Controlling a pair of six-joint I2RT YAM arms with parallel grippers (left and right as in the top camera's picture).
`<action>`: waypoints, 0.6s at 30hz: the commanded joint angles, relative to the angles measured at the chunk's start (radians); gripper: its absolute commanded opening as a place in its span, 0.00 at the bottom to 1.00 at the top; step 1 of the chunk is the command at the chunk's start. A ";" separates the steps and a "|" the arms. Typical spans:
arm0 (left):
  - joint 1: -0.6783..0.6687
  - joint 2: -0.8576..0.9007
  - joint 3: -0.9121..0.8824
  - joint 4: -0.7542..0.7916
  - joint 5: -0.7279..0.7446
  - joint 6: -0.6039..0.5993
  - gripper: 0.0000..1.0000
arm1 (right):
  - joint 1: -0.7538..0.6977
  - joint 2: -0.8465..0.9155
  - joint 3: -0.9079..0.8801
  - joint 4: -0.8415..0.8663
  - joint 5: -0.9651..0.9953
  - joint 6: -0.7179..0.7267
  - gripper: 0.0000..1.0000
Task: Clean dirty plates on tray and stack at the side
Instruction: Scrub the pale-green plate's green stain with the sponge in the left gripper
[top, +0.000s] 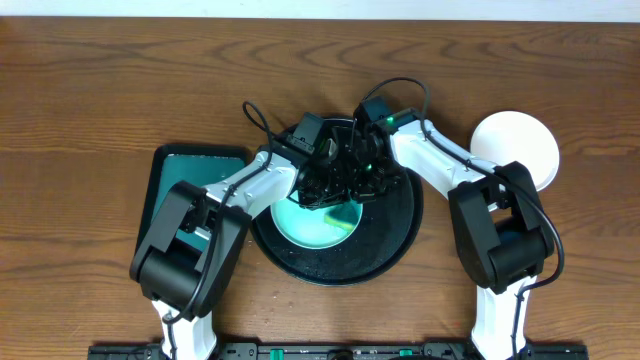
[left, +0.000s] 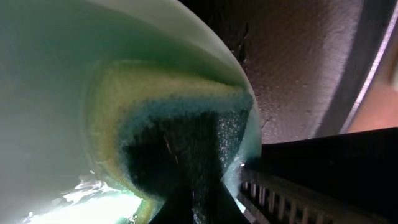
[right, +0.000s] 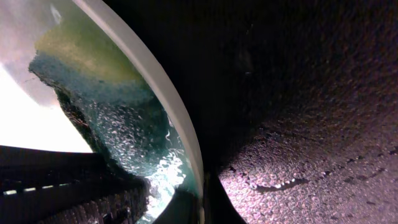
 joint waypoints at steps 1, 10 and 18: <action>-0.042 0.091 -0.011 0.101 0.128 -0.027 0.07 | 0.027 0.017 -0.016 -0.007 -0.029 0.002 0.01; 0.108 0.091 -0.011 -0.103 -0.277 -0.021 0.07 | 0.027 0.017 -0.016 -0.016 -0.029 0.002 0.01; 0.245 0.058 -0.011 -0.328 -0.642 0.054 0.07 | 0.027 0.017 -0.016 -0.012 -0.029 0.000 0.01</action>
